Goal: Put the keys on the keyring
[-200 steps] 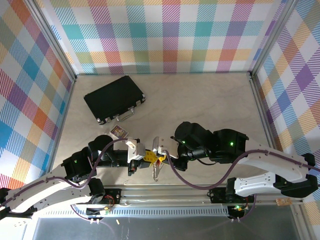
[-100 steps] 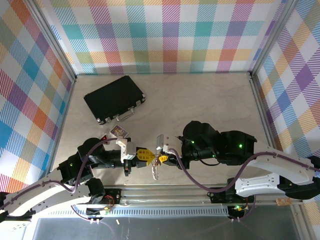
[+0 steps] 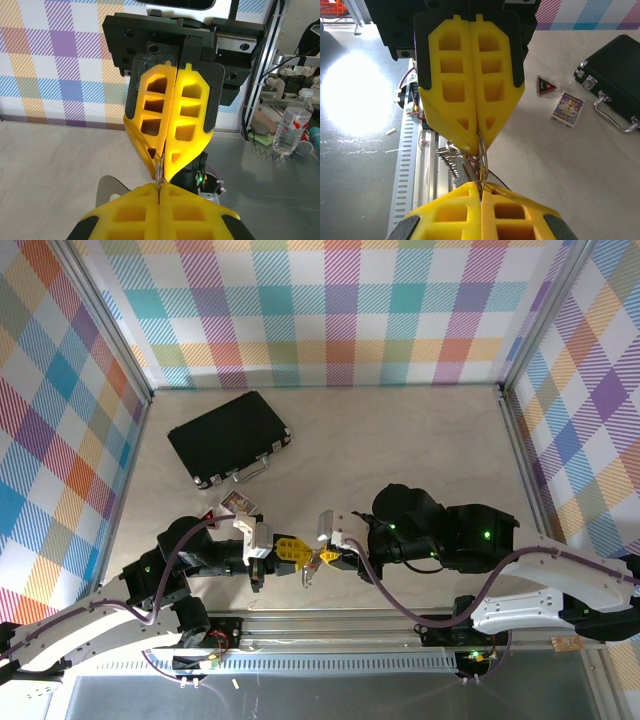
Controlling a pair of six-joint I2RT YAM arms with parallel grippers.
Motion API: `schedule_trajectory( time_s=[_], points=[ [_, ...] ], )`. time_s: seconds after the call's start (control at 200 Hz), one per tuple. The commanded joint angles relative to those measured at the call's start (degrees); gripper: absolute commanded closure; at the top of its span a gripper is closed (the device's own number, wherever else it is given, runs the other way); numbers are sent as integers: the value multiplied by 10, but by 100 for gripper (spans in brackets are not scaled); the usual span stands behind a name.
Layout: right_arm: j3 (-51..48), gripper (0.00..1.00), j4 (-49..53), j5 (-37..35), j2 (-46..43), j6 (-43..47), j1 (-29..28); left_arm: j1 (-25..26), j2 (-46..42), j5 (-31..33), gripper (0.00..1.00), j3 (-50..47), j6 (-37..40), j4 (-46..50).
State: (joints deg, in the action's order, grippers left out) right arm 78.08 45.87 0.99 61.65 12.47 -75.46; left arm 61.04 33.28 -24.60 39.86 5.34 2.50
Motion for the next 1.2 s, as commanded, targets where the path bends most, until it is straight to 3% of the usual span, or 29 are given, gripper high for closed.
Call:
schedule_trajectory(
  time_s=[0.0,0.29,0.495,0.605,0.865,1.195],
  points=[
    [-13,94,-15,-10,-9,-6,-3,1,-9,-17,100,-5,-11,-57],
    [-10,95,-7,-21,3,-9,-3,1,-11,-30,100,-7,-19,-66],
    [-15,66,-35,7,-26,-13,-3,1,-20,-28,100,-13,-19,-62],
    [-31,59,-72,19,-42,-20,-3,1,-21,-28,100,-16,-18,-64],
    [-47,61,-111,39,-37,-25,-3,1,-22,-31,100,-18,-22,-69],
    [-54,73,-124,45,-28,-27,-3,2,-24,-34,100,-21,-27,-73]
  ],
)
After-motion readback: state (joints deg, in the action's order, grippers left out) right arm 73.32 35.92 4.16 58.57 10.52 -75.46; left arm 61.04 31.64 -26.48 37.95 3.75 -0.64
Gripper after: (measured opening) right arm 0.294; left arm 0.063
